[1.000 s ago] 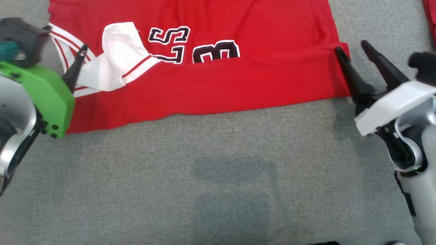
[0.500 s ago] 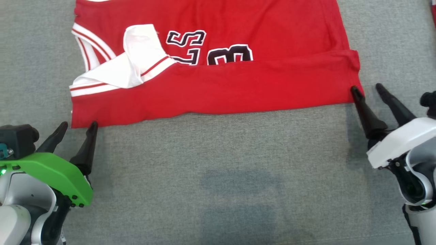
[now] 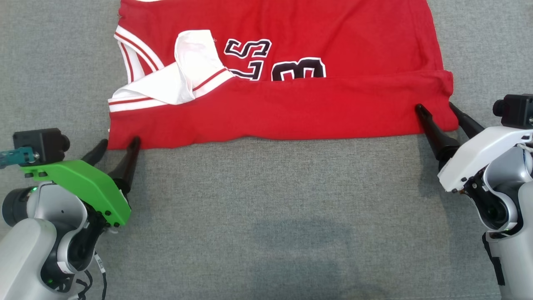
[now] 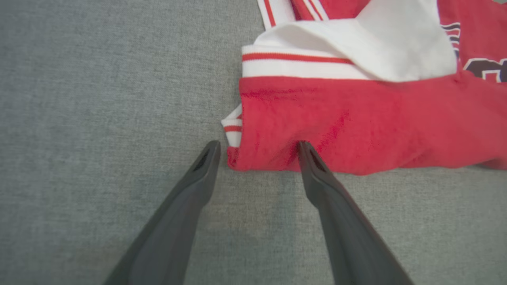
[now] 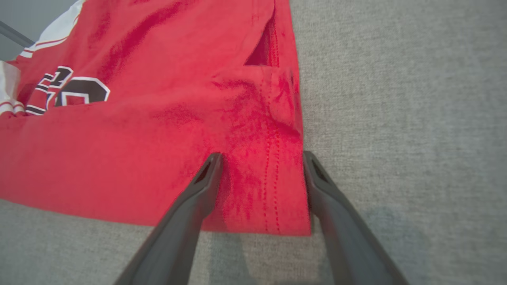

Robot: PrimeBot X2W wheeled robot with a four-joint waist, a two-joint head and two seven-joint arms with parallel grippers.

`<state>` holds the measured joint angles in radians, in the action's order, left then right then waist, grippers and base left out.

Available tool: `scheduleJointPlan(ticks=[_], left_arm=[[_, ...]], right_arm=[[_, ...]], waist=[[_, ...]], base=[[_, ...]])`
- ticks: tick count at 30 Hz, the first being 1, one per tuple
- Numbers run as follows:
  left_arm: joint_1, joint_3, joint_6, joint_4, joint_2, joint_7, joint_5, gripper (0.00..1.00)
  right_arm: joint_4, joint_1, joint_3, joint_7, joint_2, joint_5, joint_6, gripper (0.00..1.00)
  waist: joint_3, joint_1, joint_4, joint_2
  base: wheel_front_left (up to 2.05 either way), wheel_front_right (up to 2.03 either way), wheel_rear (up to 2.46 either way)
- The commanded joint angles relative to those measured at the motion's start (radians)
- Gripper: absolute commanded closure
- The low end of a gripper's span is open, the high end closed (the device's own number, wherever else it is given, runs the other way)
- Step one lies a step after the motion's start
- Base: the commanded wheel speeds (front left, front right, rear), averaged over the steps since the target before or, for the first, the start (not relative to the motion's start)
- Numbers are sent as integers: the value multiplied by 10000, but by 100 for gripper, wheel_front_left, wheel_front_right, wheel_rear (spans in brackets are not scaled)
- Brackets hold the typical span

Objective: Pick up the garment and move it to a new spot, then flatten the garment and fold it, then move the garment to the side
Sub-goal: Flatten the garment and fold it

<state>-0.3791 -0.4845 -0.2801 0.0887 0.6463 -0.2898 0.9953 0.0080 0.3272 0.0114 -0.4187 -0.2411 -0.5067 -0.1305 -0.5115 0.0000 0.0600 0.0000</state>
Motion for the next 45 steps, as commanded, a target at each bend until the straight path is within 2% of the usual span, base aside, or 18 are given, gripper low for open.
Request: scheduleJointPlan(ticks=[1, 2, 3, 4, 5, 6, 7, 8, 9, 12, 19, 22, 30, 35, 42, 43, 44, 45], left_arm=[[-115, -37, 83, -150, -63, -114, 85, 0], [-147, -105, 127, -255, -59, -198, 106, 0], [-196, -161, 166, -358, -62, -263, 109, 7], [-255, -146, 208, -482, -159, -244, 193, 26], [-297, -97, 248, -596, -269, -183, 269, 89], [-351, -86, 307, -694, -318, -116, 283, 100], [-351, -86, 307, -694, -318, -116, 283, 100], [-460, -45, 343, -823, -347, -24, 220, 100], [-562, -5, 371, -929, -400, 54, 177, 100], [-698, 7, 487, -1128, -430, 45, 251, 100], [-165, -194, 314, -577, 397, -655, 132, 100], [517, -264, -78, 248, 805, -848, 57, 100], [2976, -96, -1097, 2674, 1355, -310, 277, 100], [4183, -100, -1320, 3426, 922, 329, 557, 100], [3842, -418, -1169, 2459, 116, 917, 262, 100], [3793, -451, -1152, 2369, 38, 950, 277, 100], [3767, -456, -1146, 2303, 26, 1004, 216, 78], [3747, -466, -1135, 2241, 27, 1035, 174, 56]], right_arm=[[221, -167, -107, -178, 28, 6, -3, 0], [288, -186, -137, -249, 34, 20, -3, 0], [370, -194, -187, -334, 57, 6, -3, 0], [479, -175, -195, -387, 129, -90, -3, 0], [616, -150, -199, -496, 198, -174, -2, 11], [778, -117, -233, -623, 242, -225, -2, 40], [778, -117, -233, -623, 242, -225, -2, 40], [908, -74, -289, -737, 261, -268, -2, 79], [1032, -31, -358, -878, 308, -358, -2, 100], [1250, 182, -591, -1508, 126, -651, -3, 100], [1120, 183, -524, -2950, -1309, -991, 20, 100], [745, -332, -226, -3603, -1918, -1180, 20, 100], [-1059, -2050, 584, -4623, -2428, -1728, 15, 100], [-2045, -3017, 1217, -4957, -2274, -1973, 8, 100], [-2185, -2963, 943, -4755, -1866, -1613, 3, 100], [-2192, -2891, 934, -4654, -1822, -1571, 3, 69], [-2224, -2828, 898, -4554, -1832, -1515, 3, 0], [-2249, -2792, 849, -4483, -1909, -1446, 3, 0]], waist=[[20, 0, -31, 0], [25, 0, -48, 0], [28, 0, -68, 0], [29, 0, -87, 0], [39, 0, -101, 0], [53, 0, -111, 0], [53, 0, -111, 0], [70, 0, -115, 0], [90, 0, -118, 0], [207, 0, -151, 0], [791, 0, -130, 0], [1168, 0, -45, 0], [1407, 0, -52, 0], [1098, 0, -36, 0], [800, 0, -55, 0], [780, 0, -55, 0], [766, 0, -53, 0], [759, 0, -52, 0]], base=[[0, 0, 0], [0, 0, 0], [0, 0, 0], [0, 0, 0], [0, 0, 0], [0, 0, 0], [0, 0, 0], [0, 0, 0], [0, 0, 0], [0, 0, 0], [0, 0, 0], [0, 0, 0], [0, 0, 0], [0, 0, 0], [0, 0, 0], [0, 0, 0], [0, 0, 0], [0, 0, 0]])
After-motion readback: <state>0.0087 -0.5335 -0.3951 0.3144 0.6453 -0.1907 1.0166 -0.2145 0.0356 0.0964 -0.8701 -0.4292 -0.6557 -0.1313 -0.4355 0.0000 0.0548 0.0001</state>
